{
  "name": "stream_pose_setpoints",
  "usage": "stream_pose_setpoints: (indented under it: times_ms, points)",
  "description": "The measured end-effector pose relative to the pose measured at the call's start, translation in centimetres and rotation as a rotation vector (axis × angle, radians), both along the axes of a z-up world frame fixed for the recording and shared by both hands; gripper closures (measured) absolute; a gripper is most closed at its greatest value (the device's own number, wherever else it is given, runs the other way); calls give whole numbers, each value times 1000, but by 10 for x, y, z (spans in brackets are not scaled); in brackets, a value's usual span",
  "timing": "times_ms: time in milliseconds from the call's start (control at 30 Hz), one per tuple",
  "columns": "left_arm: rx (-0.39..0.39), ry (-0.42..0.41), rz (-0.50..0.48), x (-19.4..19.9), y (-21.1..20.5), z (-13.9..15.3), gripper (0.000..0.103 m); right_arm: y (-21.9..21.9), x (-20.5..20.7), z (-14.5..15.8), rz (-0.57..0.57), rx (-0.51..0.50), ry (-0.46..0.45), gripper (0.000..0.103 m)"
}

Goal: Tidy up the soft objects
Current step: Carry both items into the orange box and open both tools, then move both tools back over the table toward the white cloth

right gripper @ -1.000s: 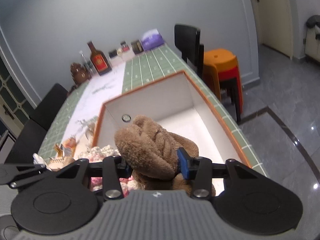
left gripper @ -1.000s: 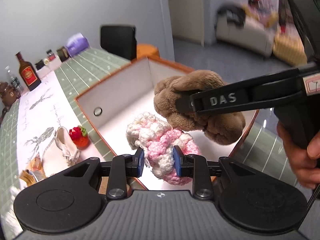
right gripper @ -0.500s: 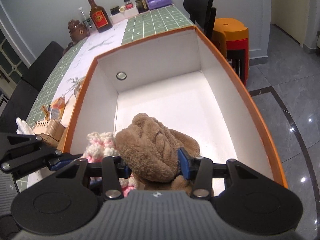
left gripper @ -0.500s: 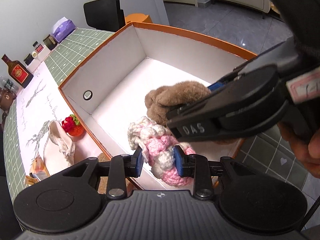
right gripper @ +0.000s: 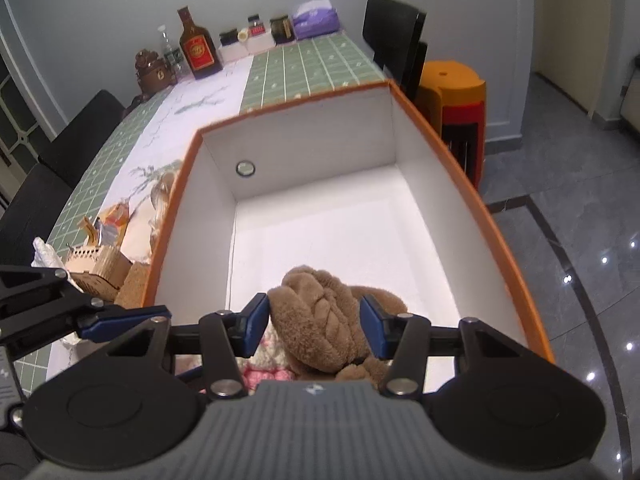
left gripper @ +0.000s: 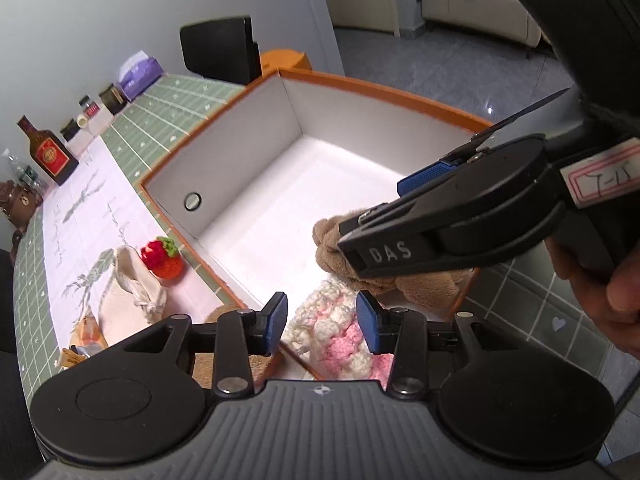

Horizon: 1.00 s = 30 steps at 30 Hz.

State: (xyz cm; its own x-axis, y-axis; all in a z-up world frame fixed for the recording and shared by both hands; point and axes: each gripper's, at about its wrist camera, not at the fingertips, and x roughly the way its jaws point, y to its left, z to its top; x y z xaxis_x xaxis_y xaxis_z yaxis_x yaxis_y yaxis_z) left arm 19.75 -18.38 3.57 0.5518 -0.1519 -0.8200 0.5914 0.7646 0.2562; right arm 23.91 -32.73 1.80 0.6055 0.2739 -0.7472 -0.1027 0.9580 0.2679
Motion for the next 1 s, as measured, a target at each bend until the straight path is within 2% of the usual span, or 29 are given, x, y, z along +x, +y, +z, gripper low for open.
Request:
stream_pose_setpoints:
  times_ms: [100,233,433,567,767,867,900,1000]
  points:
    - [-41,-77,2,-17,11,12,55,2,-15,16,-18,-12,-72,52]
    - [-129,-210,28,-48,36,20,55,5,-46,35,-55,-35,-213,49]
    - [-279,-340,145,-92,80,16,55,35,-98,46,-31,-54,-411,49]
    - [-347,-402,250,-112,113,13,55,65,-130,41,13,-64,-497,49]
    - [-407,-442,403,-130,162,1,55,104,-166,24,50,-56,-539,48]
    - [-448,-448,468,-139,181,-7,55,125,-180,16,81,-91,-581,46]
    - [-461,-447,486,-143,188,-10,55,131,-185,13,97,-98,-601,43]
    - [-485,-432,521,-149,203,-19,55,150,-192,3,131,-137,-635,42]
